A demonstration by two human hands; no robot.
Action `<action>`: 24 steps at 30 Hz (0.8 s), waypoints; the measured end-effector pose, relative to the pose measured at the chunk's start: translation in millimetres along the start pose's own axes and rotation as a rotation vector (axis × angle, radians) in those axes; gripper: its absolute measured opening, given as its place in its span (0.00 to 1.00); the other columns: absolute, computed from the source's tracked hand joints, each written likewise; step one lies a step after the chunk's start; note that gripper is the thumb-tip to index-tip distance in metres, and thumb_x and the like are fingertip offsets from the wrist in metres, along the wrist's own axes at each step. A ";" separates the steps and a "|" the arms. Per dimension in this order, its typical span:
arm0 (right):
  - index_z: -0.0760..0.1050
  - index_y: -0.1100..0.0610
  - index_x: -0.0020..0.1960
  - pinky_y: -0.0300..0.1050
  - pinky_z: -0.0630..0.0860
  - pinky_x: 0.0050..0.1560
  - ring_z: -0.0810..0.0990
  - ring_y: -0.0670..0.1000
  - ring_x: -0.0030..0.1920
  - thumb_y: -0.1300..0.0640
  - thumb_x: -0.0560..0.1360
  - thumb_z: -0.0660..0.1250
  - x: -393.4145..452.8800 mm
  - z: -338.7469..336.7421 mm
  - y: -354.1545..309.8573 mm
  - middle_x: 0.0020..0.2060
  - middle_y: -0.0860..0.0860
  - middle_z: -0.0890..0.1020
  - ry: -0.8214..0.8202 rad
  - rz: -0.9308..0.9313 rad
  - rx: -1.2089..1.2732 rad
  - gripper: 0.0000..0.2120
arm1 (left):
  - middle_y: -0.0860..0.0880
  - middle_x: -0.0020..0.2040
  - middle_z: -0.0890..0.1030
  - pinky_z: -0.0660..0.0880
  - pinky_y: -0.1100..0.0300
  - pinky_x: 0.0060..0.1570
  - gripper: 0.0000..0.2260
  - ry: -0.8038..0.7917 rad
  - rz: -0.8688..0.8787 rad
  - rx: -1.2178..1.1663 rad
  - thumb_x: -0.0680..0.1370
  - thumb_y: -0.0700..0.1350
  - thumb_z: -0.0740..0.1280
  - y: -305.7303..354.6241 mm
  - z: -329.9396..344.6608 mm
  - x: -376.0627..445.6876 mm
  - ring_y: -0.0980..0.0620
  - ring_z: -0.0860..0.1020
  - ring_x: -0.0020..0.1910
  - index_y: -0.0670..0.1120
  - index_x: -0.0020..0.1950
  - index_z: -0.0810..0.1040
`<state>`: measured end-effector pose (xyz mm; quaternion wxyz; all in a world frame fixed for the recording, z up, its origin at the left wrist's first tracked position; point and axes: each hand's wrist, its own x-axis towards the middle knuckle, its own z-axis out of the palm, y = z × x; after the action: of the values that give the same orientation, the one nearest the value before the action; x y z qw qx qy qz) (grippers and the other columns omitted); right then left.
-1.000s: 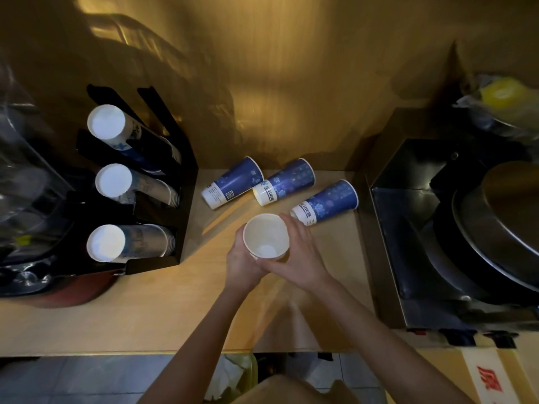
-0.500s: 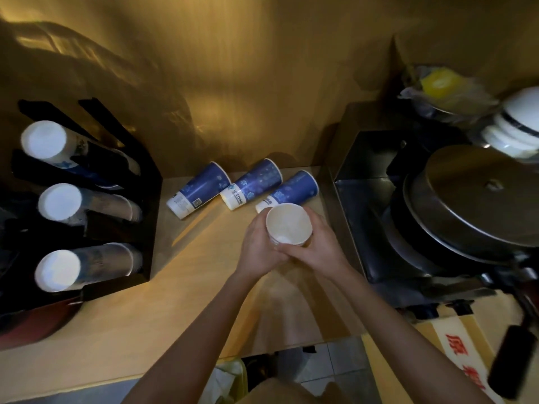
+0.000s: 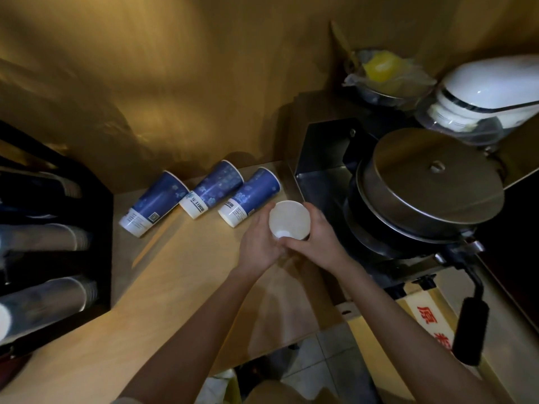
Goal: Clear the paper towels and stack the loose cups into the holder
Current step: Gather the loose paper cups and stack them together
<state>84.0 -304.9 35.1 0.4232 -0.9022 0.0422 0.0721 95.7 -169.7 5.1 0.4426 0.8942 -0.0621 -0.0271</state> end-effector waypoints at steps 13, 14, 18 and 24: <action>0.69 0.59 0.62 0.52 0.70 0.64 0.71 0.56 0.63 0.54 0.74 0.65 48.8 4.0 -45.0 0.61 0.58 0.74 0.186 -0.047 -0.066 0.19 | 0.47 0.63 0.76 0.71 0.57 0.58 0.20 -0.020 -0.040 0.227 0.71 0.45 0.68 -6.2 -62.5 12.5 0.50 0.74 0.60 0.48 0.63 0.72; 0.70 0.60 0.61 0.52 0.70 0.64 0.72 0.57 0.62 0.55 0.74 0.65 57.2 7.7 -53.6 0.60 0.59 0.74 0.168 -0.075 -0.071 0.18 | 0.47 0.61 0.77 0.72 0.55 0.57 0.18 0.015 -0.050 0.258 0.72 0.45 0.67 -11.6 -74.0 15.5 0.49 0.75 0.59 0.48 0.61 0.73; 0.69 0.63 0.61 0.52 0.69 0.63 0.73 0.60 0.60 0.56 0.74 0.65 89.1 32.7 -84.4 0.59 0.62 0.75 0.066 -0.132 -0.086 0.19 | 0.44 0.60 0.77 0.73 0.51 0.55 0.16 0.137 -0.112 0.360 0.74 0.46 0.65 -37.9 -117.7 26.6 0.46 0.74 0.59 0.44 0.61 0.73; 0.64 0.63 0.66 0.42 0.66 0.56 0.72 0.56 0.62 0.56 0.74 0.66 123.4 78.3 -105.3 0.64 0.59 0.70 -0.075 0.005 0.098 0.24 | 0.42 0.65 0.72 0.69 0.49 0.59 0.21 0.201 -0.238 0.518 0.73 0.45 0.64 -80.4 -154.5 48.6 0.42 0.69 0.64 0.43 0.66 0.67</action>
<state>212.8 -179.3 45.0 0.4681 -0.8768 0.0319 0.1049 166.8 -6.2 35.2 0.1973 0.9765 0.0822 0.0266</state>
